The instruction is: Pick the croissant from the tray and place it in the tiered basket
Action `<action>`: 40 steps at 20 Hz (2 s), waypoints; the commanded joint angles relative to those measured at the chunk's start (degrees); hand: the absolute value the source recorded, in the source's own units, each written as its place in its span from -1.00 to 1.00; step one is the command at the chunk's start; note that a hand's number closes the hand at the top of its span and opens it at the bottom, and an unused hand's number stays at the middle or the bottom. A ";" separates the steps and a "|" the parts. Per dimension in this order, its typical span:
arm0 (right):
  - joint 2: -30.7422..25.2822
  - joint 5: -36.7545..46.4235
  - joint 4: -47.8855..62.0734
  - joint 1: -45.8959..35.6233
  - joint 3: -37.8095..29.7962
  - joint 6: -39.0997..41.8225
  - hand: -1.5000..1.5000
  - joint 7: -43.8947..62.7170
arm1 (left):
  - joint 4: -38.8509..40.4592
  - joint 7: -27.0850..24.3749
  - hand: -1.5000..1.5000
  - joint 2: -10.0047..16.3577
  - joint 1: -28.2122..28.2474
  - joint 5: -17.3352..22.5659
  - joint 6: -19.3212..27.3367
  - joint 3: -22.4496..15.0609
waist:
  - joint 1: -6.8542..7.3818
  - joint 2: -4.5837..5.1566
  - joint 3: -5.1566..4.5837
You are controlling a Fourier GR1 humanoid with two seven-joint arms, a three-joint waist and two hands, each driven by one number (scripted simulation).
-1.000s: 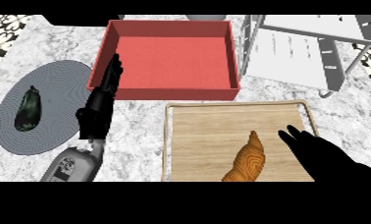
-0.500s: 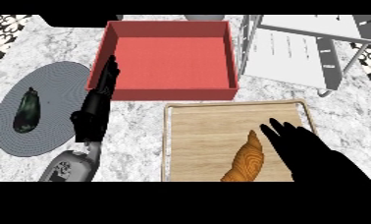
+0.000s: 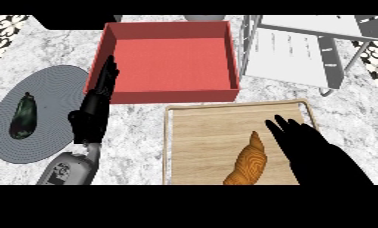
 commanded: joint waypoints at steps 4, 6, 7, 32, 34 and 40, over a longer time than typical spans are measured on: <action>5.46 2.44 0.74 2.46 1.96 0.79 -1.00 13.43 | -0.29 0.09 0.00 -1.12 0.46 -0.84 0.36 0.16 | -0.07 0.04 0.12; 7.04 7.08 3.46 4.65 4.89 -0.63 -1.00 10.21 | 2.81 -1.66 0.00 -1.11 -0.32 -0.12 -0.77 1.49 | -0.29 0.19 0.13; 6.03 4.08 1.58 3.96 1.68 1.38 -1.00 11.26 | 1.43 -1.04 0.00 -2.32 -0.47 -1.65 0.72 0.24 | -0.22 0.14 0.13; 22.11 9.83 17.79 4.94 -1.59 6.65 -1.00 5.80 | 1.62 -1.38 0.00 -4.54 1.24 -3.40 -1.64 1.12 | 0.09 0.37 0.12; 25.90 14.17 19.44 6.27 1.06 5.03 -1.00 6.21 | 0.33 -1.09 0.00 -2.45 1.79 -3.61 -2.46 2.66 | 0.29 0.27 0.15; 24.87 15.01 21.03 9.61 -3.82 6.68 -1.00 0.58 | -1.91 1.96 0.00 -2.57 1.52 -2.74 -4.25 3.68 | 0.20 0.26 0.18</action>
